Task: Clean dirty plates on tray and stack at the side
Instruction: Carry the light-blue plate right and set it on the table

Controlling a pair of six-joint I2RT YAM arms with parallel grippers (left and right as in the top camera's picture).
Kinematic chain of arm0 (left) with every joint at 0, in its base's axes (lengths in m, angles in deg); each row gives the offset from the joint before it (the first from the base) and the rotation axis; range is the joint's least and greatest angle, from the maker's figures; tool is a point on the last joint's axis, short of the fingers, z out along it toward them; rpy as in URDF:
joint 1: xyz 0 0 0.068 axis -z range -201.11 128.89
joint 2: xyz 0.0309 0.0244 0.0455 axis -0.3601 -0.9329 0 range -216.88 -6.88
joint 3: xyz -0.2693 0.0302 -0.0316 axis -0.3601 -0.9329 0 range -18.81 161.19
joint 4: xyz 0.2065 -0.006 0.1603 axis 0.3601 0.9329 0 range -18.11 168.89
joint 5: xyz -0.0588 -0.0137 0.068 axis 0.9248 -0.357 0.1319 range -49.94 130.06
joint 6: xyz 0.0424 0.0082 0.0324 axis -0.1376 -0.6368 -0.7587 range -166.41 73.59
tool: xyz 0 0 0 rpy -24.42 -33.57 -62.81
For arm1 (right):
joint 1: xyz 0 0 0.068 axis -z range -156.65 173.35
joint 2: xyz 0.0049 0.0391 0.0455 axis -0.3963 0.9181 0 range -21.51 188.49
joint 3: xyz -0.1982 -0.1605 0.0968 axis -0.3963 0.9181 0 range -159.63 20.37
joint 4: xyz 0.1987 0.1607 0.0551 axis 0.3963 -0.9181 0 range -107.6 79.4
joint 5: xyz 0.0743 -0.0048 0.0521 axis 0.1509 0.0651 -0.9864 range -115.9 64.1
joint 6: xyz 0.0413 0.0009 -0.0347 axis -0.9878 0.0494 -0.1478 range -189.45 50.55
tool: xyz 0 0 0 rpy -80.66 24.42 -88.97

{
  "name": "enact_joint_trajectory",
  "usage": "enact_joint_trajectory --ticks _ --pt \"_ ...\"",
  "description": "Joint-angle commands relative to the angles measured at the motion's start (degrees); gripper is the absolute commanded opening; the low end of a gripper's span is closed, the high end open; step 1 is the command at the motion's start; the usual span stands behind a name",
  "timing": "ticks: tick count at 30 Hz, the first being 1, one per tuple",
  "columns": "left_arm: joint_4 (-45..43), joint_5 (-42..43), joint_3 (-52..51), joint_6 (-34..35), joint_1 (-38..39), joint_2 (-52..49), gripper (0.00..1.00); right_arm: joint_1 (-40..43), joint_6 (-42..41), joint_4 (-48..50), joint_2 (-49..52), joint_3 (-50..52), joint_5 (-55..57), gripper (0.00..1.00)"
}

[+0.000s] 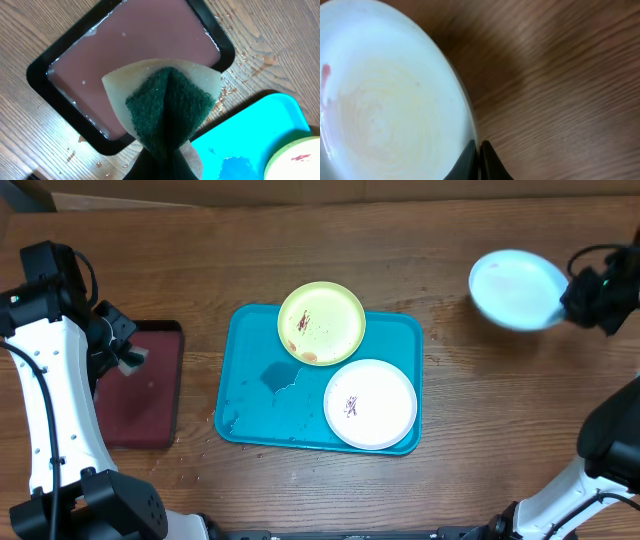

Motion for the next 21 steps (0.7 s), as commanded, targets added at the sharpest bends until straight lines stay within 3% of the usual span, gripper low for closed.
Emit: enact_joint_trajectory --ticks 1,9,15,21 --pt "-0.28 0.52 0.02 -1.14 0.09 0.22 0.04 -1.16 1.44 5.29 -1.66 8.70 -2.21 0.04" --pt "-0.33 0.55 0.02 -1.14 0.09 0.22 0.04 -7.39 -0.07 13.55 -1.66 17.81 -0.83 0.05" --pt "-0.28 0.59 0.02 -1.14 0.09 0.22 0.04 -9.94 -1.77 13.25 -1.66 17.81 -0.98 0.35" --pt "-0.50 1.18 0.02 -1.14 0.09 0.22 0.04 -14.53 1.55 14.58 -1.66 17.81 -6.01 0.37"
